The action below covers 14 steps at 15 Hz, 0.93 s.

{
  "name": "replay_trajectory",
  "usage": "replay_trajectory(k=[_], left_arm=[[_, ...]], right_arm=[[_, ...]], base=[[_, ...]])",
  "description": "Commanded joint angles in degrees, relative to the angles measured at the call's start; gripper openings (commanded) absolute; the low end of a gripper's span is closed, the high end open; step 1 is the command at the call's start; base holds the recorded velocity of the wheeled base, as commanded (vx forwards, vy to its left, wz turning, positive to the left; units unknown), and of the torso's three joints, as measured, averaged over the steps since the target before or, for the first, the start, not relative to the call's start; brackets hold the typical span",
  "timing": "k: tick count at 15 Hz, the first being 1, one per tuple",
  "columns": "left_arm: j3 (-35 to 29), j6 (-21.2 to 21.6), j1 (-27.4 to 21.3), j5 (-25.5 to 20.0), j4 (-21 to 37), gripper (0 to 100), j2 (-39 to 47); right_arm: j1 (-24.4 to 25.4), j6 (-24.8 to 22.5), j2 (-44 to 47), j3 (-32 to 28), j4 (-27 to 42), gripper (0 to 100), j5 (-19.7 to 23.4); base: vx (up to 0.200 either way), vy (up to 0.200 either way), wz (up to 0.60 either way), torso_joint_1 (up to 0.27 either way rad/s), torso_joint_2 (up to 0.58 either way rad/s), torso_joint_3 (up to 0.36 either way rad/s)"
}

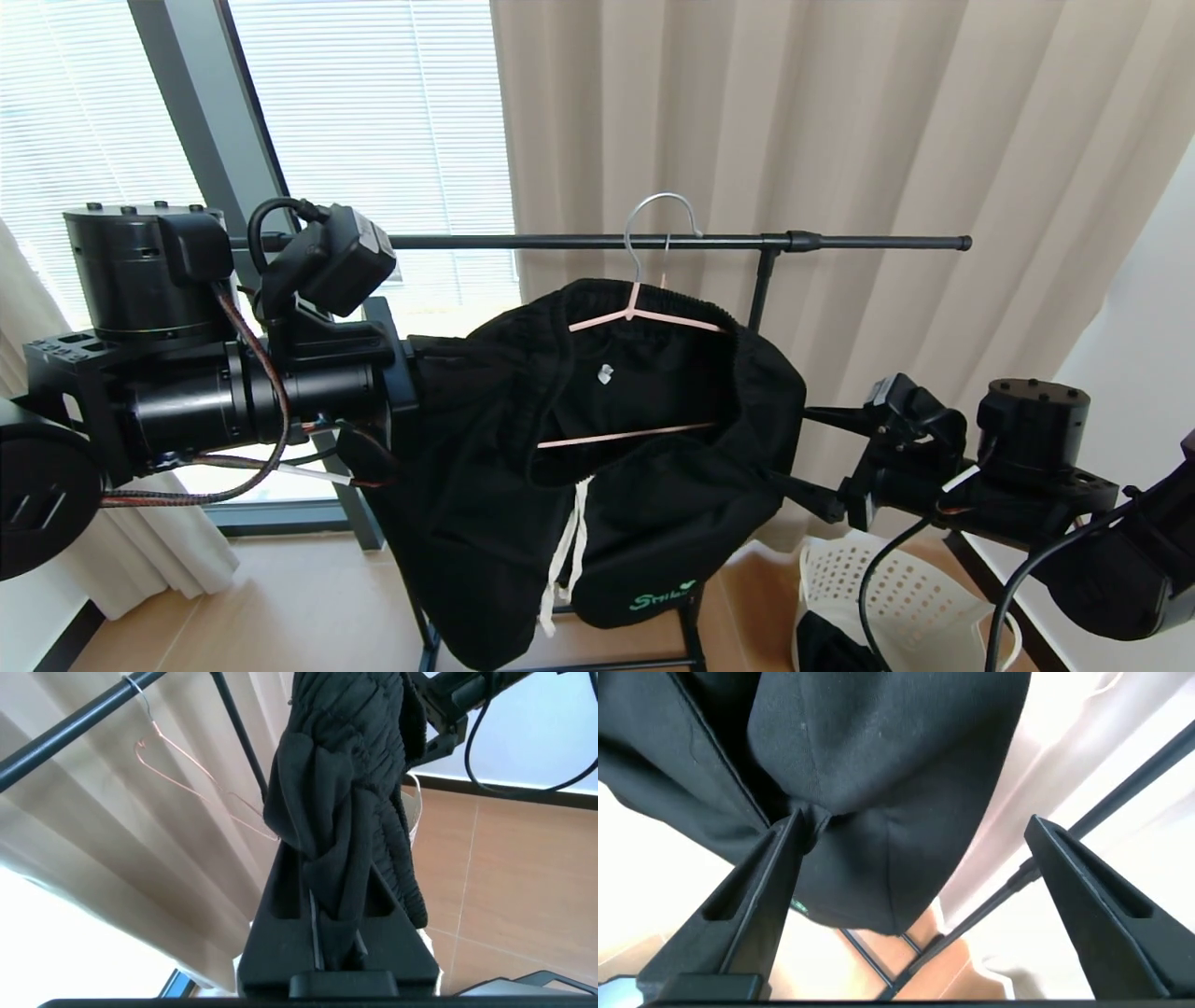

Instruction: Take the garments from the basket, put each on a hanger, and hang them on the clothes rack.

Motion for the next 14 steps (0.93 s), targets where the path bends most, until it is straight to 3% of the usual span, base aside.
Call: replay_trajectory(k=[1, 10, 14], left_arm=[[0.8, 0.0, 0.4, 0.0, -0.1, 0, 0.0], [0.5, 0.0, 0.2, 0.0, -0.1, 0, -0.2], [1.6, 0.0, 0.0, 0.0, -0.1, 0, -1.4]], right_arm=[[-4.3, 0.2, -2.0, -0.2, 0.2, 100, 7.7], [-3.3, -0.4, 1.0, -0.1, 0.2, 100, 8.3], [-2.6, 0.8, 5.1, -2.8, 0.4, 100, 7.8]], base=[[0.0, 0.0, 0.0, 0.0, 0.0, 0.0], [0.0, 0.0, 0.0, 0.0, 0.0, 0.0], [0.0, 0.0, 0.0, 0.0, 0.0, 0.0]])
